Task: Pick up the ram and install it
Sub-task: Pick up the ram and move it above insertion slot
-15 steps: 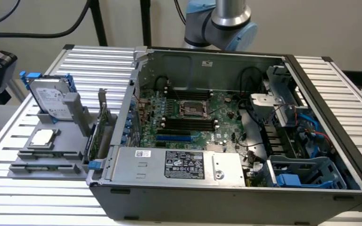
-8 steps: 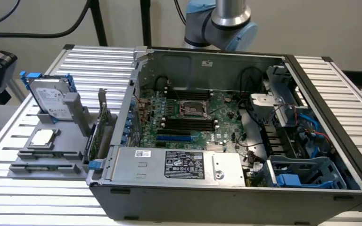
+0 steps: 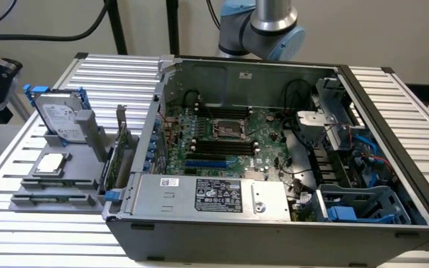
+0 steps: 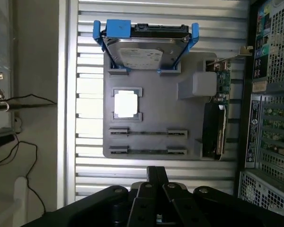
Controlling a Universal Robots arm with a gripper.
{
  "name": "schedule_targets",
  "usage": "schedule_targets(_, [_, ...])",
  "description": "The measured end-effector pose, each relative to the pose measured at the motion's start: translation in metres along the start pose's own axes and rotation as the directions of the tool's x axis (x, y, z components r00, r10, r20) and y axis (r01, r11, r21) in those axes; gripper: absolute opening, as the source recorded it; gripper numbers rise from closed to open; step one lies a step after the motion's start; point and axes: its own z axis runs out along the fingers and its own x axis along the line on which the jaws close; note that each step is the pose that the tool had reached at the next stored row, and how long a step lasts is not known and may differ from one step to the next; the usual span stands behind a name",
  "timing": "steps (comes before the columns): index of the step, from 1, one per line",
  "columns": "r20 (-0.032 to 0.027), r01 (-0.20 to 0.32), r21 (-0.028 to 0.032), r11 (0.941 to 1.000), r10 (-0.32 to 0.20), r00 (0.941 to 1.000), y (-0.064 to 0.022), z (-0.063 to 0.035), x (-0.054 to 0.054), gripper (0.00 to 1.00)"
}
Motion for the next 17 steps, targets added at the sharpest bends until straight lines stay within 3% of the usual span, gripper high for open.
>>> schedule_targets(4, [-0.0006, 0.073, -0.0016, 0.9973, -0.073, 0.9973, 0.0, 0.0005, 0.0, 0.11])
schedule_targets(9, [-0.0011, 0.163, -0.0037, 0.9866, -0.163, 0.9866, 0.0, 0.0013, 0.0, 0.11])
schedule_targets(13, [-0.0014, 0.234, -0.0053, 0.9721, -0.234, 0.9721, 0.0, 0.0022, 0.0, 0.11])
schedule_targets(17, [-0.0016, 0.305, -0.007, 0.9523, -0.305, 0.9523, 0.0, 0.0032, 0.0001, 0.11])
